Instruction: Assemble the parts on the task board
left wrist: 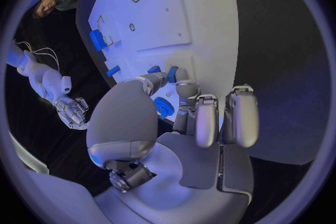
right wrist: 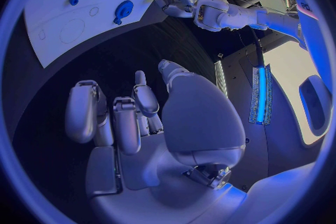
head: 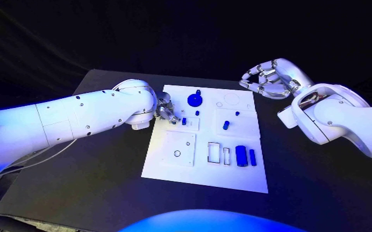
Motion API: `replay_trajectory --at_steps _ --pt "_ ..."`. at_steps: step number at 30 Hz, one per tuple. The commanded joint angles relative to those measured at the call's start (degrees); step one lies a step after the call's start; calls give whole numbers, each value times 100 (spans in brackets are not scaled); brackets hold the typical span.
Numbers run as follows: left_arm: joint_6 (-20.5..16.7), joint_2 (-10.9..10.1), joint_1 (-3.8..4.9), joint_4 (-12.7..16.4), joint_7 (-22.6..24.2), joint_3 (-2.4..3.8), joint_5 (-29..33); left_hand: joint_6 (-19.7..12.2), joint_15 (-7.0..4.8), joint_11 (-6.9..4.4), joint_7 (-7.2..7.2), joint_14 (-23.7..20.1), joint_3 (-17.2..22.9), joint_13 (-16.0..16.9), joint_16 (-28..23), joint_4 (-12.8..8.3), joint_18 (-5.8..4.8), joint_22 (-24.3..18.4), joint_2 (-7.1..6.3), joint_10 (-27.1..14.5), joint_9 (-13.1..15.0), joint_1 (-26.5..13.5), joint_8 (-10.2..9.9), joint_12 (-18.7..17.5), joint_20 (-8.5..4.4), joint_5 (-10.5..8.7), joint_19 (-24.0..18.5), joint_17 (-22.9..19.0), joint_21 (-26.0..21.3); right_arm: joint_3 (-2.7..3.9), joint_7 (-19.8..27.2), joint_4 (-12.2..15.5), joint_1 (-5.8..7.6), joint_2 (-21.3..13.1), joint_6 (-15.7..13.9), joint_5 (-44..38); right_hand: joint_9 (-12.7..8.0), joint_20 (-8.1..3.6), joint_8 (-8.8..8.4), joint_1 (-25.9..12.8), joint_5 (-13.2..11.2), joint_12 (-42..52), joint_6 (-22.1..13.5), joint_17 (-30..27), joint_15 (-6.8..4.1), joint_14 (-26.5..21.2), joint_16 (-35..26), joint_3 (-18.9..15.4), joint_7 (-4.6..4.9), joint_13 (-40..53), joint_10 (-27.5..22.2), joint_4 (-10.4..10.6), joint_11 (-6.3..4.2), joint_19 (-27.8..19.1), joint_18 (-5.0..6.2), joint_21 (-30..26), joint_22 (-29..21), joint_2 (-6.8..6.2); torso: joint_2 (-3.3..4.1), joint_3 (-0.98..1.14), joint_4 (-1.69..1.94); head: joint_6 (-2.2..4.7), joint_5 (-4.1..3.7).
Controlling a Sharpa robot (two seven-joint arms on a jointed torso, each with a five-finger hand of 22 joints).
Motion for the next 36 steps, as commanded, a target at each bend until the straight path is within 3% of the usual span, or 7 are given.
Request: replay_trajectory --at_steps 1,9,20,31,36 --pt "187 8 -23 9 -53 -15 -151 20 -54 -8 34 490 -43 5 39 2 -115 428 36 31 -7 -35 -19 36 1 6 23 1096 23 0 37 12 -3 -3 43 -62 8 -16 37 -46 23 -12 -53 770 -24 422 -30 17 4 1 -30 17 -4 -30 60 -28 622 11 1 -4 3 -1 -3" --pt "198 5 -23 8 -57 -15 -177 32 -55 -9 35 494 -135 29 46 40 -119 446 48 48 -19 -74 -13 54 -1 2 38 1111 32 0 36 13 -3 -5 37 -67 8 -16 37 -46 23 -12 -53 770 -24 422 -30 17 4 1 -30 17 -4 -30 60 -28 622 11 -4 -2 6 3 2" --pt "171 6 -22 -32 -61 -15 -180 50 -50 -4 37 502 -643 50 64 61 -129 487 107 67 -79 -473 -8 73 -9 -30 71 1147 49 0 33 13 -3 -9 28 -77 10 -16 44 -72 22 -15 -56 769 -23 422 -31 11 4 -3 -32 19 -4 -33 61 -38 618 14 -5 -2 5 3 0" --pt "118 9 -23 -43 -62 -12 -192 51 -51 -6 35 508 -670 57 73 59 -134 507 111 71 -82 -489 -6 78 -10 -32 87 1169 59 0 31 10 -3 -11 27 -80 10 -16 44 -72 22 -15 -56 769 -23 422 -31 11 4 -3 -32 19 -4 -33 61 -38 618 14 1 -7 2 8 -12" --pt "-78 4 -24 -30 5 -9 -83 52 -51 -6 34 507 -675 52 72 59 -132 501 114 70 -83 -491 -5 76 -10 -32 82 1167 56 0 31 8 -3 -9 28 -82 12 -16 49 -94 21 -13 -60 770 -23 422 -31 4 4 -1 -30 21 -4 -30 60 -35 620 14 3 -7 0 27 -13"
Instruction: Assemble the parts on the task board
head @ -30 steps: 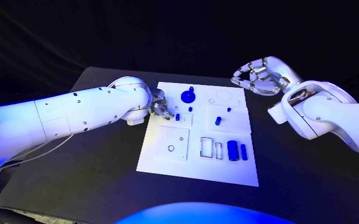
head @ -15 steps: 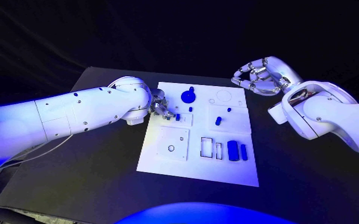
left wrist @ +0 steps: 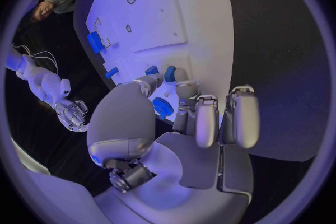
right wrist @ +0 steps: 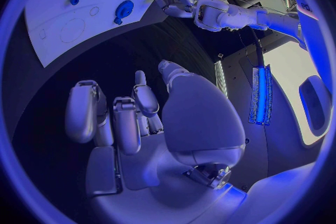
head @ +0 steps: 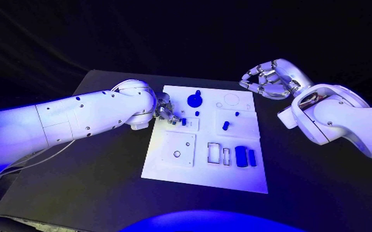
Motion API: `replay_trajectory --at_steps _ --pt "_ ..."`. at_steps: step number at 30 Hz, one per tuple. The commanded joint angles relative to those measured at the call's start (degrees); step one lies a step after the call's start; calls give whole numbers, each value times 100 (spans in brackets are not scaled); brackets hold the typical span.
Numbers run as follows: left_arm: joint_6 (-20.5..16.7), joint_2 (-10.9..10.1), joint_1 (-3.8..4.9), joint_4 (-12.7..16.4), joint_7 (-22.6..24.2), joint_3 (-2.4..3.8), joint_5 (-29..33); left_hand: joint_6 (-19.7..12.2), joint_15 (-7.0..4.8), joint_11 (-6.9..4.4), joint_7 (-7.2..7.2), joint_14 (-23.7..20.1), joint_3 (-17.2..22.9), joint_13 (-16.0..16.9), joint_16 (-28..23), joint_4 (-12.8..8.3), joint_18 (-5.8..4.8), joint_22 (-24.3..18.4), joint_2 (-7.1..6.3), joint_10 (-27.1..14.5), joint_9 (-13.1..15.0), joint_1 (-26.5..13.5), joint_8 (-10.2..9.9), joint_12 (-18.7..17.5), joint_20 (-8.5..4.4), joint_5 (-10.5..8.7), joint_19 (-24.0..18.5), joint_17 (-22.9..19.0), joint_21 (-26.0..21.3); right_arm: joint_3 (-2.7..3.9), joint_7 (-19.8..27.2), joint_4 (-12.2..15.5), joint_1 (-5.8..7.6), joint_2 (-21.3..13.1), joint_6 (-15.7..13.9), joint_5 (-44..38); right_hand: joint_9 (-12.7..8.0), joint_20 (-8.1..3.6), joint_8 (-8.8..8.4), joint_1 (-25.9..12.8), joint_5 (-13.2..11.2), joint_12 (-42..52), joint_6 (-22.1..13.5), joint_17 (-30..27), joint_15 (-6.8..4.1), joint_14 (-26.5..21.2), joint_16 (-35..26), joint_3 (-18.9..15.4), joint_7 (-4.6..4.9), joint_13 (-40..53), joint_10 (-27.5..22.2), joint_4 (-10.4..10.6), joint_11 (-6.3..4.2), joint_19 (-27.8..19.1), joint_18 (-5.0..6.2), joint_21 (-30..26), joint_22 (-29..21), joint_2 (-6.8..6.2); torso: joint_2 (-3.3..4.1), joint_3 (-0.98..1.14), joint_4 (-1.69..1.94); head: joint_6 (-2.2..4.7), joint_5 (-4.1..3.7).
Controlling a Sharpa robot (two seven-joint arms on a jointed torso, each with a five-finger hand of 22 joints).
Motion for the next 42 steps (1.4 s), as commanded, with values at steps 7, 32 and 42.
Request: replay_trajectory --at_steps 7,32,42 --pt "-616 -32 -21 10 272 -3 408 -39 -48 1 52 480 -117 -143 -16 1 -16 400 36 -51 -28 -141 -51 -67 -10 -22 -40 1065 -28 0 33 1 -3 3 27 -73 9 -16 27 -71 21 -13 -59 770 -23 422 -31 4 2 -2 -30 21 -4 -30 60 -36 623 -8 -2 1 6 20 -18" --pt "-2023 33 -13 135 2438 68 -34 -1239 495 614 722 -933 281 -1932 -1698 -404 626 -2501 95 -2291 -504 2014 -608 -1736 394 92 -2526 -1733 -2188 0 51 -23 -5 7 14 -75 10 -16 31 -86 23 -35 -64 749 -23 417 -41 2 2 -28 -52 18 -4 -62 76 -115 590 -4 -7 2 10 88 -111" --pt "-2168 455 -57 -139 2821 -87 -1666 -1256 673 805 833 -1740 577 -2652 -2341 -599 747 -3007 -333 -2726 -1047 2409 -1202 -2529 579 35 -3131 -2847 -2714 -5 93 -42 -8 38 6 -134 29 -14 75 -34 66 -604 -144 370 -24 312 -248 57 7 -651 -552 -2 -2 -293 175 -665 360 -3 14 -1 -19 147 -138"
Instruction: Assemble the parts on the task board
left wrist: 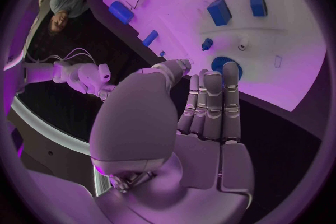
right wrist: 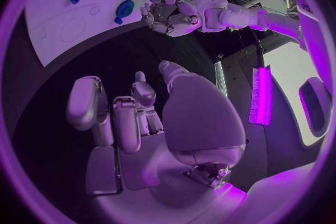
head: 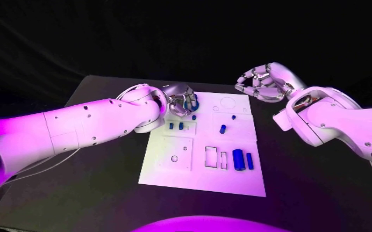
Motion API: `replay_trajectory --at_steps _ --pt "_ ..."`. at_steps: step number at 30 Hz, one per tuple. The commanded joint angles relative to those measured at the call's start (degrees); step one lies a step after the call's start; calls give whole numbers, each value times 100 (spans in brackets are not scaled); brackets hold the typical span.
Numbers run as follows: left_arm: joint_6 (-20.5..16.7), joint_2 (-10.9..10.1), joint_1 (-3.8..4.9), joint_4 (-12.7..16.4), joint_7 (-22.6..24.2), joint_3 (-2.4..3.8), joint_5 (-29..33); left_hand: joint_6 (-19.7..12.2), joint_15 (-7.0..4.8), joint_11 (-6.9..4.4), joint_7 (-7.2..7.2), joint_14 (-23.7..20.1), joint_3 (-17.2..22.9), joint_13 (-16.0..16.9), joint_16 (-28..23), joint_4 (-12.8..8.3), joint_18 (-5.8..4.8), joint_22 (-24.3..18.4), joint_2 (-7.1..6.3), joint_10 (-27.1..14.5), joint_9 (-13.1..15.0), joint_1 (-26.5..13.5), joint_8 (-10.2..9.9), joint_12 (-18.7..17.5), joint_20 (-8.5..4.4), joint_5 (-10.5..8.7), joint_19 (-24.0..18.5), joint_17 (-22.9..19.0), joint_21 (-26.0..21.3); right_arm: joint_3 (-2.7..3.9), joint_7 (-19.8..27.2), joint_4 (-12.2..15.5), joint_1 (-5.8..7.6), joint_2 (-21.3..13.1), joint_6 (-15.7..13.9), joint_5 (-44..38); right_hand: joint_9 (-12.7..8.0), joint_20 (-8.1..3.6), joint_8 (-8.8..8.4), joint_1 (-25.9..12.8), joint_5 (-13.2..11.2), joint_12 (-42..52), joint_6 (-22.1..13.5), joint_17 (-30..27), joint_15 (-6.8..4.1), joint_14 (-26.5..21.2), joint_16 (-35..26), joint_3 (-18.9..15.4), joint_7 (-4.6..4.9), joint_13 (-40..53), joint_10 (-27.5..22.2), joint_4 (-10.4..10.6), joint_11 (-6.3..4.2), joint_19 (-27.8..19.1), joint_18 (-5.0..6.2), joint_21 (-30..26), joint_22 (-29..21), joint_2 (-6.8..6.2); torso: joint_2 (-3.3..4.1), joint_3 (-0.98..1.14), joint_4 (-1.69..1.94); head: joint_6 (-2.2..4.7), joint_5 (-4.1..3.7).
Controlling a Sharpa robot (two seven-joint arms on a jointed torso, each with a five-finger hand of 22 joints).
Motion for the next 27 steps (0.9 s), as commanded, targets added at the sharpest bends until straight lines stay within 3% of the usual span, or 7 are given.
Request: replay_trajectory --at_steps 1,6,8,12,27 --pt "-135 102 -39 -98 307 -19 -1080 21 14 31 13 88 -45 -101 54 59 78 -12 -89 -2 -58 -23 -51 -91 41 -34 24 2 -33 -2 81 -5 -6 9 11 -112 18 -2 50 16 28 -287 -78 241 -25 274 -118 58 7 -311 -233 16 0 -123 112 -255 283 -6 12 4 -8 13 -27" --pt "-17 235 -102 -259 133 -40 -1460 32 -8 13 -32 322 -213 -394 261 43 48 140 -107 -28 -217 -8 -206 -361 32 -52 282 82 94 -4 92 -2 -6 8 3 -126 27 -3 71 19 37 -465 -102 165 -25 252 -173 76 8 -506 -357 16 -1 -165 131 -378 230 -10 22 4 -4 4 -41" --pt "51 271 -117 -299 55 -44 -1576 79 -25 -5 -60 515 -269 -543 468 39 -27 498 -97 2 -294 32 -271 -476 15 -48 636 242 382 -5 96 2 -6 8 -1 -130 29 -3 77 18 39 -506 -109 140 -25 245 -191 81 9 -550 -381 17 -1 -177 137 -417 213 -11 19 6 -4 -6 -46" --pt "237 310 -130 -324 -49 -48 -1685 195 -61 -35 -108 707 -276 -665 705 46 -91 810 -84 78 -358 75 -308 -546 -11 -44 915 455 641 -5 99 7 -6 6 -7 -134 31 -3 82 17 40 -533 -112 120 -24 239 -205 83 9 -580 -399 17 0 -185 140 -440 203 -12 17 8 -7 -21 -52" --pt "640 465 -140 -398 -117 -51 -1734 396 -133 -96 -179 883 -203 -848 969 59 -166 1193 -65 252 -458 144 -390 -670 -65 -43 1204 662 952 -5 101 20 -6 9 -25 -151 33 -3 88 14 40 -572 -116 101 -24 234 -219 85 9 -623 -423 18 0 -193 144 -468 191 -16 15 4 -9 -40 -59"
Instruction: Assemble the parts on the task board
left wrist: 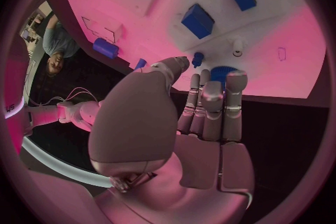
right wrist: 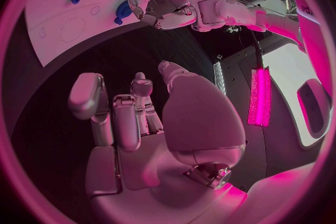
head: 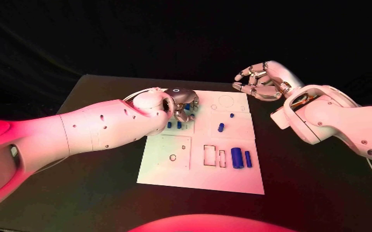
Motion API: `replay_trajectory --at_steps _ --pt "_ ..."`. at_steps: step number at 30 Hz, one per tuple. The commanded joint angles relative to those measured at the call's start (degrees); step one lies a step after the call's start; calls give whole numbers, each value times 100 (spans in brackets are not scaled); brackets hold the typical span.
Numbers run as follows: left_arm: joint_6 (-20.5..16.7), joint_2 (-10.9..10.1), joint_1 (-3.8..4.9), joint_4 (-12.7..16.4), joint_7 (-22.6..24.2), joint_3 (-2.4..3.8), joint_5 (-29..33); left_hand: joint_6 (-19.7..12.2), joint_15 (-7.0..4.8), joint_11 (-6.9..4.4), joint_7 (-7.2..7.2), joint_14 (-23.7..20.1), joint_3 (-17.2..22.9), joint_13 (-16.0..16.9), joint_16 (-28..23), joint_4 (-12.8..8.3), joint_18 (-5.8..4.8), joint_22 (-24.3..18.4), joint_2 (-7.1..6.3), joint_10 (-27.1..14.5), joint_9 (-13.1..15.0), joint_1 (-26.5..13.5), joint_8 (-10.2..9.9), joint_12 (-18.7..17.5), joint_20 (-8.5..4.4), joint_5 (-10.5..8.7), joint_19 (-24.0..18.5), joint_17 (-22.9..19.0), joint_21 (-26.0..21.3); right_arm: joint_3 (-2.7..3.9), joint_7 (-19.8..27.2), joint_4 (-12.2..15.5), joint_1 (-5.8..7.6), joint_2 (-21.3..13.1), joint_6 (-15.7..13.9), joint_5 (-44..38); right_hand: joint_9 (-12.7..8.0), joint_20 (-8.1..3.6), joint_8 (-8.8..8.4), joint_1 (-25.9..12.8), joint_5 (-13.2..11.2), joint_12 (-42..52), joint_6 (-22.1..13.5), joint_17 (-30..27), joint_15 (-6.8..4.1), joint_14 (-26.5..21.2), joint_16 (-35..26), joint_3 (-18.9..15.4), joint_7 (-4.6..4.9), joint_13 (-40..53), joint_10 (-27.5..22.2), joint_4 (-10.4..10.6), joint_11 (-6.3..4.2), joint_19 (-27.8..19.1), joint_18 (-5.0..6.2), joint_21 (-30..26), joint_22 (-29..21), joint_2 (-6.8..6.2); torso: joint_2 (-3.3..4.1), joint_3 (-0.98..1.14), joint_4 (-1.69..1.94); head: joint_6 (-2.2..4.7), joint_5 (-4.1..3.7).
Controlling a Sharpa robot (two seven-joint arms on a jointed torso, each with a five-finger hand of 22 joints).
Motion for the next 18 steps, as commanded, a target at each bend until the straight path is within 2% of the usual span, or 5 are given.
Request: replay_trajectory --at_steps 1,7,18 --pt "281 35 -3 -10 -25 3 -100 40 -6 -4 -3 44 41 -27 39 8 -75 51 -5 53 -17 48 -34 -45 -12 -9 40 30 43 0 59 9 -3 6 -9 -82 8 6 21 13 18 -20 -38 97 -24 234 -30 38 13 -5 -38 3 0 -40 55 -39 193 -16 -5 0 -3 -1 -1" --pt "375 82 -7 -79 -44 3 -90 221 -26 -40 -23 174 152 -145 210 -2 -133 334 20 285 -83 98 -101 -142 -45 -11 246 191 268 0 58 9 -3 9 -9 -84 10 6 26 11 19 -42 -40 83 -25 230 -40 40 13 -30 -51 4 -1 -47 59 -60 184 -15 -9 0 9 3 -9" --pt "444 149 -23 -182 -98 4 -63 343 -18 -37 -9 218 312 -257 283 -92 -157 485 86 444 -148 210 -192 -267 -49 -25 331 190 401 0 54 12 -3 6 -6 -93 10 6 26 11 19 -42 -40 83 -25 230 -40 40 13 -30 -51 4 -1 -47 59 -60 184 -15 -5 1 2 3 -19"
